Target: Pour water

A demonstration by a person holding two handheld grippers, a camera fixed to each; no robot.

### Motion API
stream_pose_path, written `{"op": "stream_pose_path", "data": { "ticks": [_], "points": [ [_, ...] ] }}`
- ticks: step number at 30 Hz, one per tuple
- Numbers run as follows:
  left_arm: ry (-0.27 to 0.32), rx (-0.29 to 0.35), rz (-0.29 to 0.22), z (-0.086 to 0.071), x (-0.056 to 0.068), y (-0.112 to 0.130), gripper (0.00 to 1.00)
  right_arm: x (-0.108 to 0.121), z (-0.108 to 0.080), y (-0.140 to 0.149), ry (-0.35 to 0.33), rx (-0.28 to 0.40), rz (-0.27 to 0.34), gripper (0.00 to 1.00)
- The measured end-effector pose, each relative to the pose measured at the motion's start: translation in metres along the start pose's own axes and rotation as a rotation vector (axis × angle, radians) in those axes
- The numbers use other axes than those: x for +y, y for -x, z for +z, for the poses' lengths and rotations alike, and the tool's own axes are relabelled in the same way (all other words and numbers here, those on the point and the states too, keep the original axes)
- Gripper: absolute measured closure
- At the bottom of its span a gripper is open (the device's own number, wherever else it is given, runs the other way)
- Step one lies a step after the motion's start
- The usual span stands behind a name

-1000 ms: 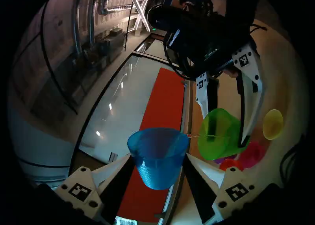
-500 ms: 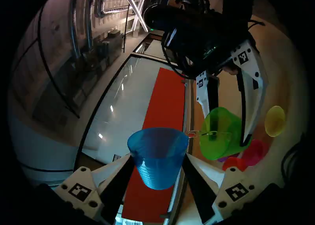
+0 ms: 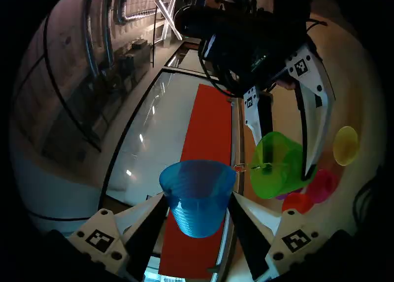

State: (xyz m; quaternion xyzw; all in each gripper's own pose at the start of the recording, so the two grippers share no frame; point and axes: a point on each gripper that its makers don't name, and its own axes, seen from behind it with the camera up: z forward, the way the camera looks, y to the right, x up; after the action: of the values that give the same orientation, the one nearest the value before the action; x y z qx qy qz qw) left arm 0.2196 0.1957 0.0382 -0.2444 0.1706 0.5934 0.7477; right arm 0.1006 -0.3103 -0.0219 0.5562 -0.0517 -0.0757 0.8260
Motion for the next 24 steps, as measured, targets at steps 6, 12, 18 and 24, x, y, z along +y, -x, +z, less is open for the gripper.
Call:
{"op": "stream_pose_path", "data": {
  "ticks": [6,12,18,24],
  "points": [
    [-0.002,0.000,0.019,-0.0019,-0.0001,-0.0009,0.20,-0.0008,0.0002,-0.0007,-0.001,-0.001,-0.003,0.13],
    [-0.014,0.003,0.048,-0.0033,-0.0034,-0.0033,0.19,-0.0010,0.0003,-0.0017,0.000,-0.001,-0.004,0.13],
    [-0.023,0.006,0.072,-0.0037,-0.0063,-0.0046,0.19,-0.0019,0.0012,-0.0030,0.000,-0.001,-0.006,0.13],
    [-0.030,0.006,0.099,-0.0036,-0.0091,-0.0049,0.19,-0.0016,0.0013,-0.0041,0.000,0.001,-0.008,0.13]
  ]
}}
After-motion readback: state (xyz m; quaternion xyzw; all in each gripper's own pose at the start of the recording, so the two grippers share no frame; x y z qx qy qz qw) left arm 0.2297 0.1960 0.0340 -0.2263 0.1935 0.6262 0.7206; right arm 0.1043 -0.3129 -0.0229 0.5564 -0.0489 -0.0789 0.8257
